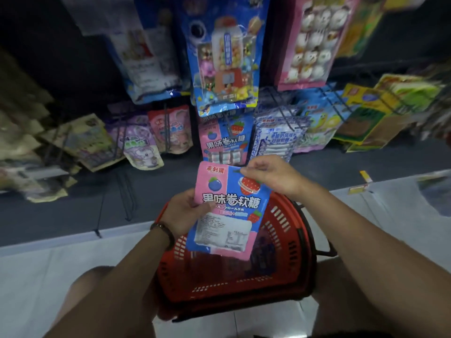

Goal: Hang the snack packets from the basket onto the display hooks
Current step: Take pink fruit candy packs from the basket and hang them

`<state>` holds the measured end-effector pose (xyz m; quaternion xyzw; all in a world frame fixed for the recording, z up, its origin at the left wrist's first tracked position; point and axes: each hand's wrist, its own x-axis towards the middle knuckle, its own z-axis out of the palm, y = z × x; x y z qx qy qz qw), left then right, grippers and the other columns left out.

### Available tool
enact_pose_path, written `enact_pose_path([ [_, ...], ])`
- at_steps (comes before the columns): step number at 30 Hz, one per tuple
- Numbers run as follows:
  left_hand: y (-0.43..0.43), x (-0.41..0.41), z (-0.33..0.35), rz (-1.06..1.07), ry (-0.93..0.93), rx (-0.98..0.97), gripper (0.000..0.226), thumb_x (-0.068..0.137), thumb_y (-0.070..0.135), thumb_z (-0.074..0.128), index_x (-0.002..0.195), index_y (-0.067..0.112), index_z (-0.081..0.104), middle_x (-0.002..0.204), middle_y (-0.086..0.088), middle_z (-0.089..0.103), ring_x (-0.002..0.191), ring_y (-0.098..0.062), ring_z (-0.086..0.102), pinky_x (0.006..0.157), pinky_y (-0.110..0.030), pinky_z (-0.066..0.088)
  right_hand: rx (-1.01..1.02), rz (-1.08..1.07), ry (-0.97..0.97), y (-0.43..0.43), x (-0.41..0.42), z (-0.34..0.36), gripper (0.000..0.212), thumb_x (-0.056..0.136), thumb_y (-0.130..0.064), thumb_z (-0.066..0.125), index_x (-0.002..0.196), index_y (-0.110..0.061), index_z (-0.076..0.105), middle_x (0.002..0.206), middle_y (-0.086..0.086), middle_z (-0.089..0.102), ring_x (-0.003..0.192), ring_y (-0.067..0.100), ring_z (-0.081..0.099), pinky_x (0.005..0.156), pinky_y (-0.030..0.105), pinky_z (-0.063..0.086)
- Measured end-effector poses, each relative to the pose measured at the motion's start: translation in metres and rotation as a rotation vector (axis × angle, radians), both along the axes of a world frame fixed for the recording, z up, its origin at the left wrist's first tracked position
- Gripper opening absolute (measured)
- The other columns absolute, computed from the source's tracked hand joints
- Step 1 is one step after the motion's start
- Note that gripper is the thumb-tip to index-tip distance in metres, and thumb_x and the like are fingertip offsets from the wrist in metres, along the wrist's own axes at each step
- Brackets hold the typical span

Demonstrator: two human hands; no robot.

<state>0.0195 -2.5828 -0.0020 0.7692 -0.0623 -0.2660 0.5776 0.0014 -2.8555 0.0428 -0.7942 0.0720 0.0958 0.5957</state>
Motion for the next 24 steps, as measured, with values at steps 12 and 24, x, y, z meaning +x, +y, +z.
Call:
enact_pose_path([
  [12, -0.014, -0.036, -0.012, 0.263, 0.100, -0.103, 0.023, 0.097, 0.019, 0.076, 0.118, 0.009, 0.075, 0.111, -0.006, 0.082, 0.102, -0.028, 0.080, 0.094, -0.052, 0.063, 0.508, -0.224, 0.132, 0.032, -0.065, -0.060, 0.026, 0.099, -0.005, 0.069, 0.124, 0.002, 0.072, 0.119, 0.020, 0.078, 0.103, 0.033, 0.077, 0.084, 0.039, 0.062],
  [24, -0.039, -0.058, -0.023, 0.208, -0.258, 0.052, 0.057, 0.073, 0.054, 0.081, 0.125, 0.044, 0.061, 0.132, 0.014, 0.062, 0.120, -0.007, 0.063, 0.102, -0.030, 0.055, 0.506, -0.403, 0.012, 0.069, -0.062, -0.070, 0.023, 0.102, -0.015, 0.069, 0.121, -0.007, 0.077, 0.119, 0.016, 0.080, 0.115, 0.037, 0.074, 0.107, 0.057, 0.054],
])
